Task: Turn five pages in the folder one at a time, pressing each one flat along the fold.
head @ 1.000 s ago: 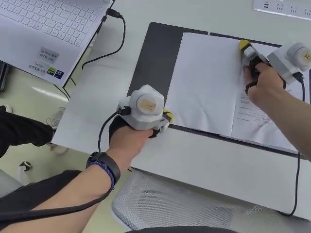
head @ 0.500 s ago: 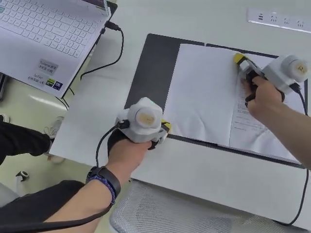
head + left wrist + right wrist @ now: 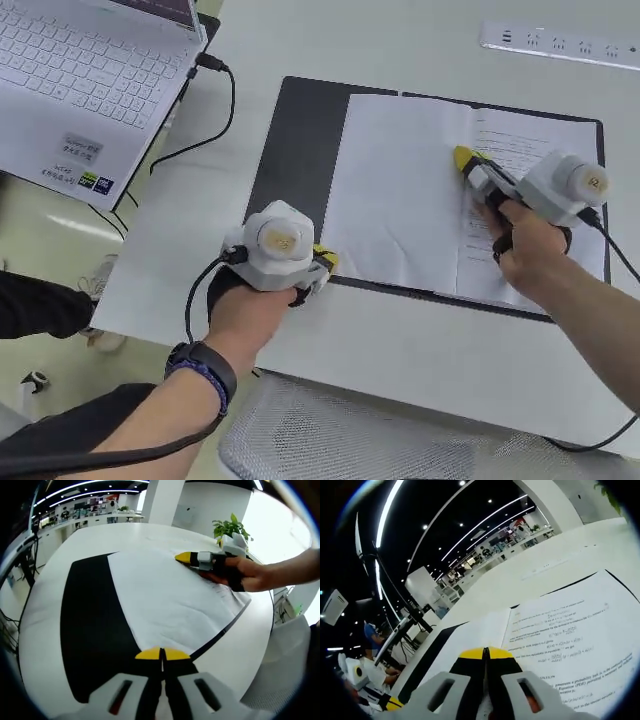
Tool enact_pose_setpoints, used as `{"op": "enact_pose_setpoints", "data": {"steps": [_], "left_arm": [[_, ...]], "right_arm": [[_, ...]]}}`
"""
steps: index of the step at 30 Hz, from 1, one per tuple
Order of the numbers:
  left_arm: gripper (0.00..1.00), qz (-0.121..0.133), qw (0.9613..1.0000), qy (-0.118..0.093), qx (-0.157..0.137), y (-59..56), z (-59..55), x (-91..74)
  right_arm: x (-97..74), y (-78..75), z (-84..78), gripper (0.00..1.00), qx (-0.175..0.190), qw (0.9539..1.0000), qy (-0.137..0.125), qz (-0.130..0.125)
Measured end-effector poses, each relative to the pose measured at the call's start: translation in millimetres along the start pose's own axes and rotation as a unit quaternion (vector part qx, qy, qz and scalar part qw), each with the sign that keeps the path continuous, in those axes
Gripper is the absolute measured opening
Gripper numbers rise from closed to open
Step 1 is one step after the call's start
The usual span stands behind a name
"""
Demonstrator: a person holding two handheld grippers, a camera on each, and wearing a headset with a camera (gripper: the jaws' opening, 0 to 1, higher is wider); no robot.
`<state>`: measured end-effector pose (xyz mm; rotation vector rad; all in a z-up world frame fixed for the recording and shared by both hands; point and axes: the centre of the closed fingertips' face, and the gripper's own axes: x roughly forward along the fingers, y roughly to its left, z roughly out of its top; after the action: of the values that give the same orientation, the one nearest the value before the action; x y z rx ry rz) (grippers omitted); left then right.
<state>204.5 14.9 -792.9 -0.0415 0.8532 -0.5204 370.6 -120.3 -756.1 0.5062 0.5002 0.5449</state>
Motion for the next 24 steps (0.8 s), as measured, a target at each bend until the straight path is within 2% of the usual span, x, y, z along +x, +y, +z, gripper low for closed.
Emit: {"op": "enact_pose_setpoints", "data": {"steps": [8, 13, 24], "left_arm": [[0.0, 0.001, 1.0, -0.001, 0.003, -0.6, 0.2, -0.1], [0.0, 0.0, 1.0, -0.002, 0.007, -0.9, 0.3, 0.1], [0.0, -0.001, 1.0, 0.002, 0.006, -1.7, 0.1, -0.2]], "right_arm": [[-22.3, 3.3, -16.3, 0.0, -0.009, 0.9996, 0.015, 0.022], [-34.6, 5.0, -25.4, 0.0, 0.003, 0.9997, 0.007, 0.024], [-51.1, 16.7, -42.4, 0.0, -0.004, 0.9989, 0.028, 0.037]]}}
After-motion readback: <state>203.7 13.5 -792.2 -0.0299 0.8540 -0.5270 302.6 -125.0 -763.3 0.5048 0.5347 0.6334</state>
